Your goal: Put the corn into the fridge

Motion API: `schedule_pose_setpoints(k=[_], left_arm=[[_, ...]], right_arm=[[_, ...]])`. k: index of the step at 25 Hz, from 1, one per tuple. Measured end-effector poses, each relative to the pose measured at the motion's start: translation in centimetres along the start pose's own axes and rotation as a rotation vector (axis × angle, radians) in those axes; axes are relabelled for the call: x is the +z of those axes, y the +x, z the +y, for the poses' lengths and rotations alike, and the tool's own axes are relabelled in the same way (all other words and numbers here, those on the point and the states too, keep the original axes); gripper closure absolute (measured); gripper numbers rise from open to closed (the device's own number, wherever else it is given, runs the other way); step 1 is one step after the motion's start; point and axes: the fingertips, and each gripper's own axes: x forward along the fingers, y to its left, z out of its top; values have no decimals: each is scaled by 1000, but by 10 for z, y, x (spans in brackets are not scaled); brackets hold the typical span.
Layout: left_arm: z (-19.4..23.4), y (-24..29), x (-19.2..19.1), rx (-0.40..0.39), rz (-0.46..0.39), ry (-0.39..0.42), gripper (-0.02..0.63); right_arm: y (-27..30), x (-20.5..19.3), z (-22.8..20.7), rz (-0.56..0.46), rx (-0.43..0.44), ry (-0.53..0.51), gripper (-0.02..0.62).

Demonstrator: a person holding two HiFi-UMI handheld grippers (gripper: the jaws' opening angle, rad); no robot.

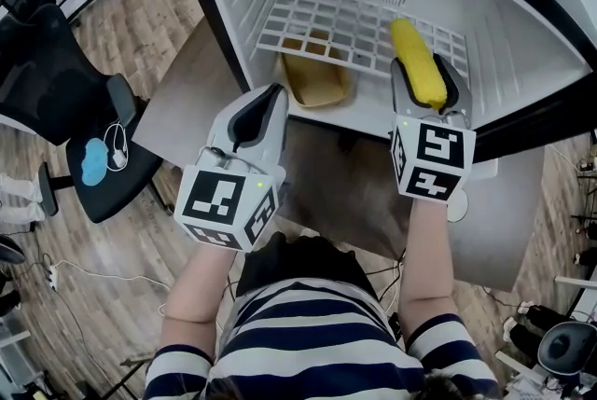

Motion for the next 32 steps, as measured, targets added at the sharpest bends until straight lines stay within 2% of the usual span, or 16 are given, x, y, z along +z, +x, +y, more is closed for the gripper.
schedule_pose_setpoints(k=[6,12,16,22,29,32], left_arm=[[-2,-3,0,1,1,5,606],[-6,-5,0,-3,-4,1,606],[-10,-6,1,-11,-11,0,606],[-15,-5,-2,-16,-13,-11,606],[-24,-4,-7,-38,-5,-21,606],[-27,-6,-10,-47,1,-26,606]], right_arm=[[1,-1,-3,25,-1,-9,342],[-5,3,-3,1,10,-13,334],[-20,7,-1,-17,27,-3,328],[-54,2,-9,-48,-8,25,333],[-83,-9,-8,-73,-24,43,382],[-86,-15,-6,-65,-24,54,426]])
